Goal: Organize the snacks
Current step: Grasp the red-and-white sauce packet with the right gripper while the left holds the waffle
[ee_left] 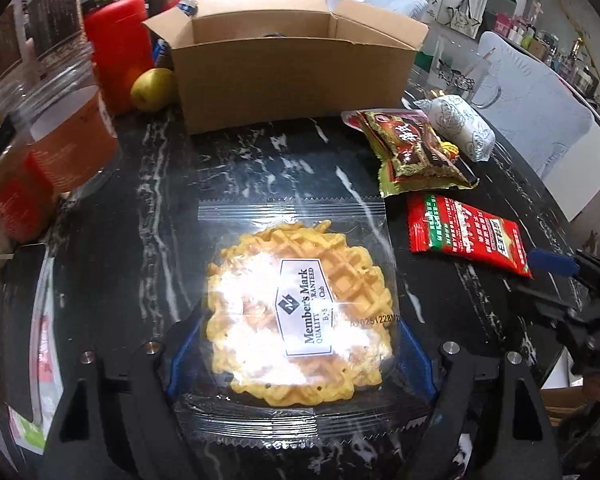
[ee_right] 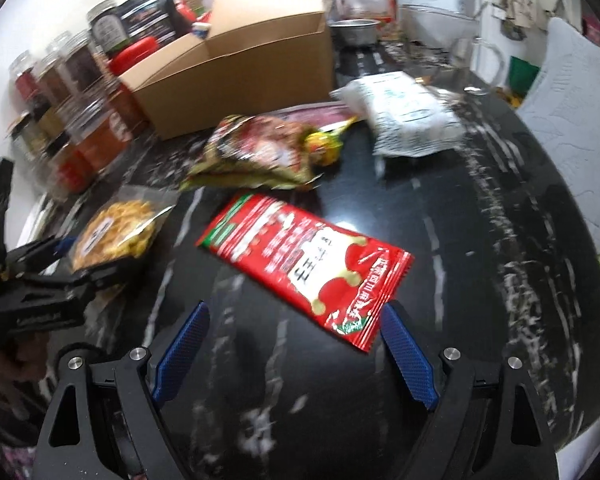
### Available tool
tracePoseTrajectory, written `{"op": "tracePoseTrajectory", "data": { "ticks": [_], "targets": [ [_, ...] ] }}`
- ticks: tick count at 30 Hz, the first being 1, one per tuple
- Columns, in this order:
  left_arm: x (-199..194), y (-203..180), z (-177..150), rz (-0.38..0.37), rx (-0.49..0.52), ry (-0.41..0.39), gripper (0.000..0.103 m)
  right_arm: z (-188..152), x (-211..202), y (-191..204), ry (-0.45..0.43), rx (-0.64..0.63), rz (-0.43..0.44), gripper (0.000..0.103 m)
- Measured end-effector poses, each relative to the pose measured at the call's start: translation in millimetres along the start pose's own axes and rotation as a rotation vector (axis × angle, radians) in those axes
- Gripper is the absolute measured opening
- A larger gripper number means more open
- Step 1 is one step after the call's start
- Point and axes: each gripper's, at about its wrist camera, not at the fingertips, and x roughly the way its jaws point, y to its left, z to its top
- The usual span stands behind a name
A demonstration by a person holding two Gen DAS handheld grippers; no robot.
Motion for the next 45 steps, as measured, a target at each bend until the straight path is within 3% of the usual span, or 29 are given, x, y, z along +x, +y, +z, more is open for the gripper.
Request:
{"op": "tracePoseTrajectory", "data": {
  "ticks": [3, 7, 11, 14, 19, 22, 26, 33, 37, 38, 41, 43, 45],
  "targets": [
    [-2, -2, -1, 0.014, -0.004, -0.006, 0.083, 4, -4, 3, -0.017, -0.021, 0.002, 0.088],
    [3, -1, -2, 0.016, -0.014, 0.001, 0.083, 17, -2, 2, -0.068, -0.068, -0.089, 0.088],
    [4, -2, -3, 0.028, -0.008, -0.009, 0.083, 29, 19, 2, -0.028, -0.150, -0.099, 0.088],
    [3, -1, -3, 0.029, -0.014, -0.014, 0.083, 33, 30, 4, -0.002, -0.192, -0.057, 0.089],
    [3, -1, -2, 0.028, -0.027, -0.017, 0.083, 39, 40, 10, 0.008, -0.236, -0.084, 0.090],
    [3, 0, -2, 0.027, -0.027, -0.020, 0.083, 37, 36, 13, -0.005, -0.242, -0.087, 0.064],
    [3, 1, -2, 0.024, -0.033, -0.020, 0.083, 33, 29, 14, -0.009, -0.212, -0.068, 0.052],
    [3, 0, -3, 0.028, -0.019, -0.020, 0.083, 14, 17, 27, 0.045, -0.207, -0.068, 0.052],
    [3, -1, -2, 0.029, -0.012, -0.019, 0.083, 8, 21, 37, 0.081, -0.267, -0.069, 0.076],
    [3, -1, -2, 0.027, -0.013, -0.019, 0.083, 8, 24, 40, 0.072, -0.288, -0.082, 0.078],
    [4, 0, -2, 0.027, -0.018, -0.020, 0.083, 10, 28, 42, 0.050, -0.300, -0.090, 0.075],
    [4, 0, -2, 0.026, -0.024, -0.022, 0.083, 11, 29, 44, 0.032, -0.306, -0.093, 0.063],
    [3, 1, -3, 0.022, -0.031, -0.022, 0.083, 11, 30, 47, 0.020, -0.321, -0.092, 0.057]
  ]
}}
